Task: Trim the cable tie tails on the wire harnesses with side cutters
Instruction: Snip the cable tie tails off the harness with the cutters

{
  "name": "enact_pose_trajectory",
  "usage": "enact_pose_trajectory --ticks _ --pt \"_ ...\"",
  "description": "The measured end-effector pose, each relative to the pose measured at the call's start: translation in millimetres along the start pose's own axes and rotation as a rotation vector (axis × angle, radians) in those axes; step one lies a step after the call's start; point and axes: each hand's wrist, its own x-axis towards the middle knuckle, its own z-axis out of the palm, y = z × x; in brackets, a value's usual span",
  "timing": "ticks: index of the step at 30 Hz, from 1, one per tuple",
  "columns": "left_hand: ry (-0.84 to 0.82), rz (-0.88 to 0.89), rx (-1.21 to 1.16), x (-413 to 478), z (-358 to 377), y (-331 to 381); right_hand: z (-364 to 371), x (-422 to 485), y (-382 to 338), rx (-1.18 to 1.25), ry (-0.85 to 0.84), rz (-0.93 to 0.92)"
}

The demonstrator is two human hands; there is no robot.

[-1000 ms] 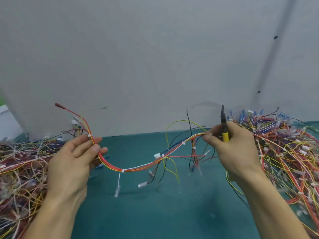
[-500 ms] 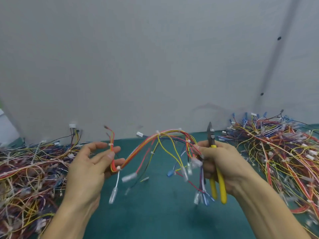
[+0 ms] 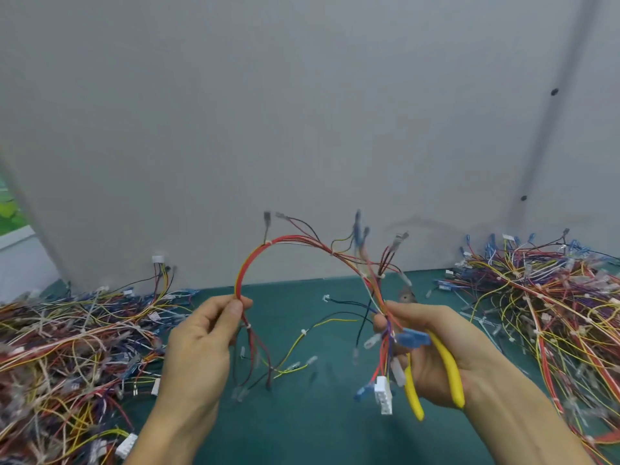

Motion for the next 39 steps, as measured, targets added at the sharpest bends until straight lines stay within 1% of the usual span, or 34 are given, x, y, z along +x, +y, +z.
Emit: enact_pose_trajectory --ticks 2,5,6,8,10,12,14,17,20,22,25,30,33,36,39 --pt "0.072 -0.033 -0.031 5 -6 0 -3 -2 -6 0.044 0.004 -0.041" --pt "0.108 -0.126 -0.154 13 -16 1 -14 -8 -11 0.193 -0.13 -0.154" --pt "0.107 -0.151 -0.157 15 -20 1 -17 -11 -13 0.213 -0.167 -0.184" --pt "0.095 -0.188 -0.12 18 -25 -2 -22 -15 -13 0.175 -0.218 -0.239" --pt "0.077 -0.208 -0.085 20 -28 -4 -23 -16 -14 0.055 -0.219 -0.272" --pt "0.074 -0.209 -0.052 20 -29 -6 -19 -14 -15 -0.159 -0.085 -0.324" --pt "0.063 -0.19 -0.01 22 -31 -9 -16 -12 -14 -0.268 0.065 -0.382" --pt "0.031 -0.138 0.045 24 -35 -13 -18 -8 -8 -0.37 0.245 -0.446" --pt "0.022 -0.107 0.094 29 -42 -17 -26 -3 -8 -0.453 0.492 -0.489" --pt "0.026 -0.104 0.099 32 -47 -21 -30 0 -10 -0.436 0.534 -0.488" --pt "0.026 -0.108 0.099 35 -49 -26 -35 2 -11 -0.375 0.531 -0.493" --pt "0.019 -0.104 0.096 35 -49 -28 -36 4 -10 -0.34 0.516 -0.479" --pt "0.015 -0.101 0.098 33 -49 -28 -35 4 -10 -0.289 0.496 -0.446" --pt "0.013 -0.104 0.109 31 -48 -28 -33 3 -12 -0.134 0.406 -0.346" --pt "0.002 -0.113 0.108 30 -46 -27 -32 0 -14 -0.002 0.281 -0.335"
